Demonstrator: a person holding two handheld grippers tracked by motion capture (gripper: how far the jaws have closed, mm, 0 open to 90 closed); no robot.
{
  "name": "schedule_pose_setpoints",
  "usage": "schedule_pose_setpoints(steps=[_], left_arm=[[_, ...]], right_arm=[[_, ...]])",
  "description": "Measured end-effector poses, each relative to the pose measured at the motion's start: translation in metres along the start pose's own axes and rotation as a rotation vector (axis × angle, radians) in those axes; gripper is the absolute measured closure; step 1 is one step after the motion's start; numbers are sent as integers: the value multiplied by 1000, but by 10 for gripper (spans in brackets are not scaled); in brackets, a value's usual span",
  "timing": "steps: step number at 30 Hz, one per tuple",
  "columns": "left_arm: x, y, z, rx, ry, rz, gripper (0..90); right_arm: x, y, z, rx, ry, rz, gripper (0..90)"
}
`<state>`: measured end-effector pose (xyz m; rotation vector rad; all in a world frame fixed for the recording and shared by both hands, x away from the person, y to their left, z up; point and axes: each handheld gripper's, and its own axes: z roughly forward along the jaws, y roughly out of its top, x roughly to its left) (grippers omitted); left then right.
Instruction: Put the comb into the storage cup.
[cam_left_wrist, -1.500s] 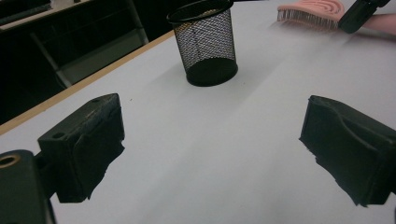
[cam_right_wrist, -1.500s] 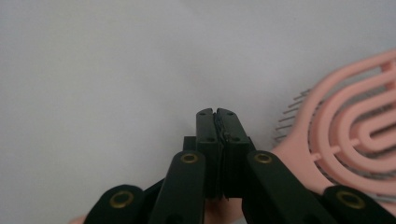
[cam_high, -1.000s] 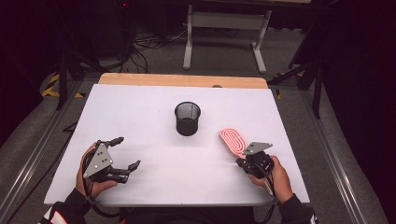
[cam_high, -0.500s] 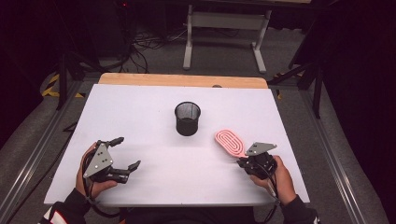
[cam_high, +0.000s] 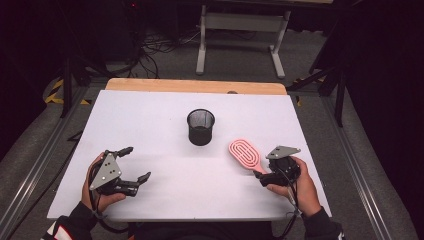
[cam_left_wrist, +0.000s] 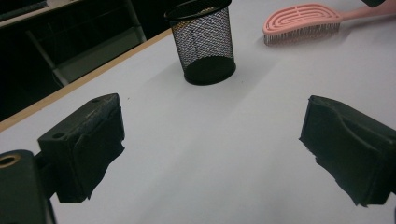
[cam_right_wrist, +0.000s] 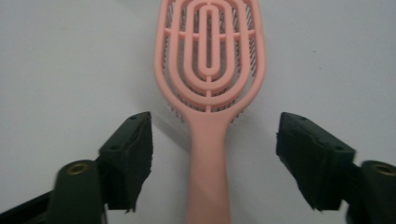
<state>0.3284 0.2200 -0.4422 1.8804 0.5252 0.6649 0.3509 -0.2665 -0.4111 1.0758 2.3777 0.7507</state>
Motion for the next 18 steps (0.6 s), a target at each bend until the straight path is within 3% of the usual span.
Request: schedule_pose_setpoints(steps=[1,4,5,8,13,18], left_arm=[[0,0,0,1,-3,5,70],[0,0,1,3,-12,7,70],[0,0,1,3,-12,7,70],[0,0,1,3,-14,3,70],[0,0,2,-1,-15,3,69],[-1,0,3,5,-22,1,69]], right_arm=[[-3,3,2,21,4,26,168],[-4,6,9,83,8,33,89],[-4,6,9,83,8,33,89],[-4,8,21,162,34,29,68],[-3,9,29,201,68,18,80],[-9,6,35,226,74,25,223]])
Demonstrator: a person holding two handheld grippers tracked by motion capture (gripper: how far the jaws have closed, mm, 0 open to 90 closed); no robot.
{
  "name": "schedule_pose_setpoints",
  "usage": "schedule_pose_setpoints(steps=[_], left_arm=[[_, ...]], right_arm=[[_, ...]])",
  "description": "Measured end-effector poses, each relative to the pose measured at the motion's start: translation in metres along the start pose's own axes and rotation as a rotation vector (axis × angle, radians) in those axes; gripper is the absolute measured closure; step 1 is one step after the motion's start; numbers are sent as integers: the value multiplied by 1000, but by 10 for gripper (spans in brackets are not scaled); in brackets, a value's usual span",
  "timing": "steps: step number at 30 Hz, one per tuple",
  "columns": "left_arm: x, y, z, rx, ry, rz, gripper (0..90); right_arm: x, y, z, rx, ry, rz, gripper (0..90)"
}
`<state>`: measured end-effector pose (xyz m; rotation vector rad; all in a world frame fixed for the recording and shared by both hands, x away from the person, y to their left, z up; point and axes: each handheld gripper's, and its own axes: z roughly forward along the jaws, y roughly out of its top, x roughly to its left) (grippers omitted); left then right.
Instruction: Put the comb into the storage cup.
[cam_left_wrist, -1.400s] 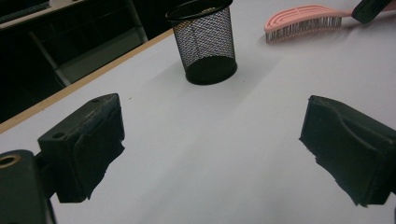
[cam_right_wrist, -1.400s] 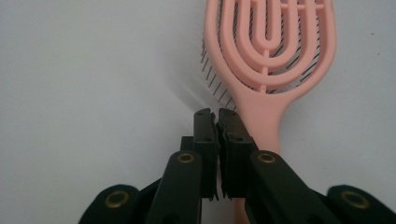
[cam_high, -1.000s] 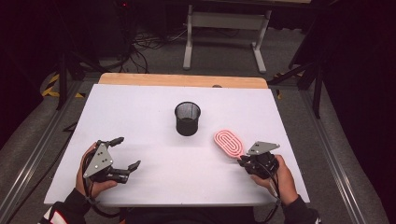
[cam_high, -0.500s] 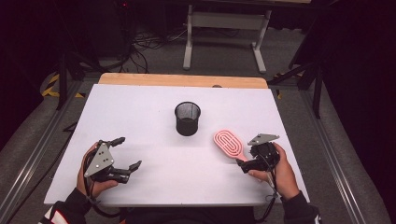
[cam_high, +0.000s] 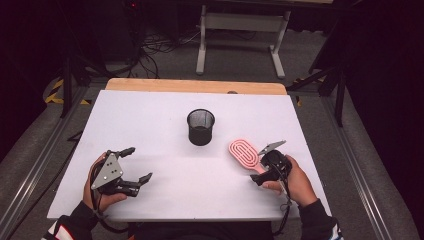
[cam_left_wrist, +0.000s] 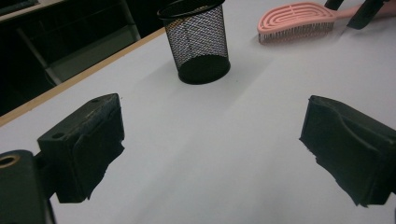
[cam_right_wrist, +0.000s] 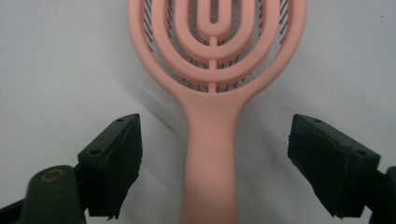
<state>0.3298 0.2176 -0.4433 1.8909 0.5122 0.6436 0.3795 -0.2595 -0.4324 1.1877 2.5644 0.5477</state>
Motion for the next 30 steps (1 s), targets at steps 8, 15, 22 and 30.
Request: schedule_pose_setpoints(steps=[8,15,22,30], left_arm=[[0,-1,2,10,-8,7,70],[0,-1,4,13,-15,6,70],[0,-1,3,14,-15,5,74],[-1,-1,3,14,-13,2,73]], right_arm=[[-4,-2,2,-18,38,-17,448],[2,-1,1,-41,59,-56,659],[4,-4,1,-78,45,-52,695],[2,-8,-3,-132,26,-33,703]])
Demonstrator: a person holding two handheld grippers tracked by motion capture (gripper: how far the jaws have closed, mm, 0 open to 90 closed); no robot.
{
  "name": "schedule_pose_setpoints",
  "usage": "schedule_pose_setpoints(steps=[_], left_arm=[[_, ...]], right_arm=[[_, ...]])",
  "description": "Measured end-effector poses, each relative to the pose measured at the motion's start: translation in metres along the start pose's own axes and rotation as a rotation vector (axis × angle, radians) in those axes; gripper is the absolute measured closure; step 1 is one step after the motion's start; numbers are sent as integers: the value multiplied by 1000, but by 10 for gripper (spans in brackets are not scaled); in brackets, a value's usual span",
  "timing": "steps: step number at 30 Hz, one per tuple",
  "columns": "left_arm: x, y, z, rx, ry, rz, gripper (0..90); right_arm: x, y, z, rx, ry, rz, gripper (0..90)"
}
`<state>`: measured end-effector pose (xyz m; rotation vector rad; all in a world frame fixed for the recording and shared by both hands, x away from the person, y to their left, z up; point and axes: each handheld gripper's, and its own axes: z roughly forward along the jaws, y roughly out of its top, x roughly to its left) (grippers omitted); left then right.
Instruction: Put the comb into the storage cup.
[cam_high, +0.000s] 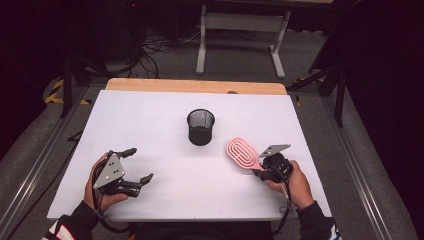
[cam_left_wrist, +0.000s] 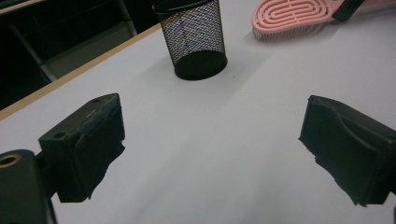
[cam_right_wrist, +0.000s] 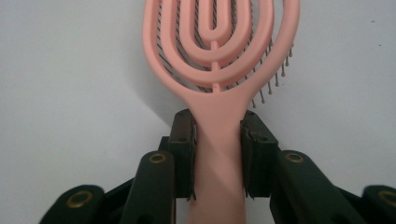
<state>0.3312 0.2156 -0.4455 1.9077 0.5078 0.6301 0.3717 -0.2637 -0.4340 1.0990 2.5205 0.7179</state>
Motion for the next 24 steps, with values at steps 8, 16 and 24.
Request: schedule_pose_setpoints(steps=[8,16,24], left_arm=[[0,0,-1,0,2,-1,75],[-1,1,-1,1,1,1,75],[1,1,0,-4,4,-14,78]], right_arm=[[0,-4,-2,-42,-14,-4,714],[2,-3,-7,-88,-36,-11,716],[4,-3,-15,-194,-76,-16,718]])
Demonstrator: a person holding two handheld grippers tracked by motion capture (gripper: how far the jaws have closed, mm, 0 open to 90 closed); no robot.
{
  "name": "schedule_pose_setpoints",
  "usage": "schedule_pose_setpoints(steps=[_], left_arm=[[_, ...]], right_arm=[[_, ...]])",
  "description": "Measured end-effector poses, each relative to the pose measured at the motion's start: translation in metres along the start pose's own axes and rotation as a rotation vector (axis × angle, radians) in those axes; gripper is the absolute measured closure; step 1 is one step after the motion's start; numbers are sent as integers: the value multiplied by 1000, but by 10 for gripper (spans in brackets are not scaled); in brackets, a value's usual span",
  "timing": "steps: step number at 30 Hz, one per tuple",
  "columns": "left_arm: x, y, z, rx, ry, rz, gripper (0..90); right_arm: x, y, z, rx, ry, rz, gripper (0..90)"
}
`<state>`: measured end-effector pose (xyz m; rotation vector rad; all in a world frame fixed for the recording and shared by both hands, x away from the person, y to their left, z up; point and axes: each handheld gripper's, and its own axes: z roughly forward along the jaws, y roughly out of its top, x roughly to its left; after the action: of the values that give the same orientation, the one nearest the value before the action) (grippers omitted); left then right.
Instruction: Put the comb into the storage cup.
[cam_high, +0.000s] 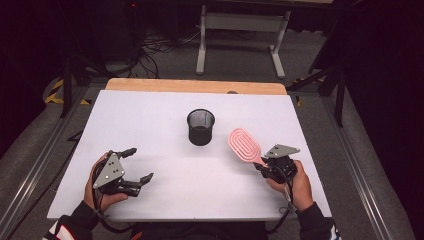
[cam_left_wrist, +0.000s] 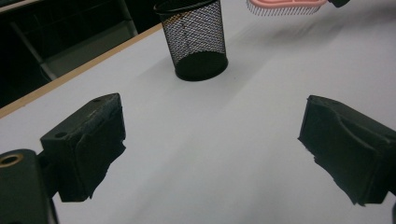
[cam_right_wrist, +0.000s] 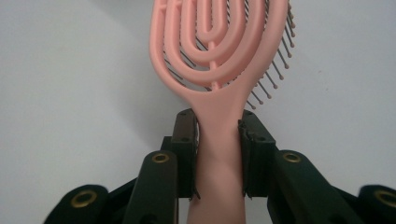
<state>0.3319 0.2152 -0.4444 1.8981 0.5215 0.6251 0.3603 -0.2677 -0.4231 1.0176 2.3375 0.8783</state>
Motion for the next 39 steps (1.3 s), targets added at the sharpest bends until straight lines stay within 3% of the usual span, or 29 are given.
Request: schedule_pose_setpoints(steps=[6,8,9,15,22,30,39], left_arm=[[1,0,1,8,-8,-1,78],[1,0,2,8,-11,-2,90],[1,1,3,9,-10,-3,94],[2,4,6,24,7,-19,122],[5,8,5,37,5,-44,131],[9,18,8,19,2,-47,122],[11,32,16,3,-63,-39,128]], right_arm=[[2,3,-11,-138,-58,-4,719],[2,3,-12,-152,-65,-8,719],[4,3,-14,-194,-74,1,719],[10,4,-20,-280,-107,-13,720],[17,14,-20,-392,-82,2,721],[30,25,-21,-469,-97,-23,722],[40,35,-15,-525,-99,-23,723]])
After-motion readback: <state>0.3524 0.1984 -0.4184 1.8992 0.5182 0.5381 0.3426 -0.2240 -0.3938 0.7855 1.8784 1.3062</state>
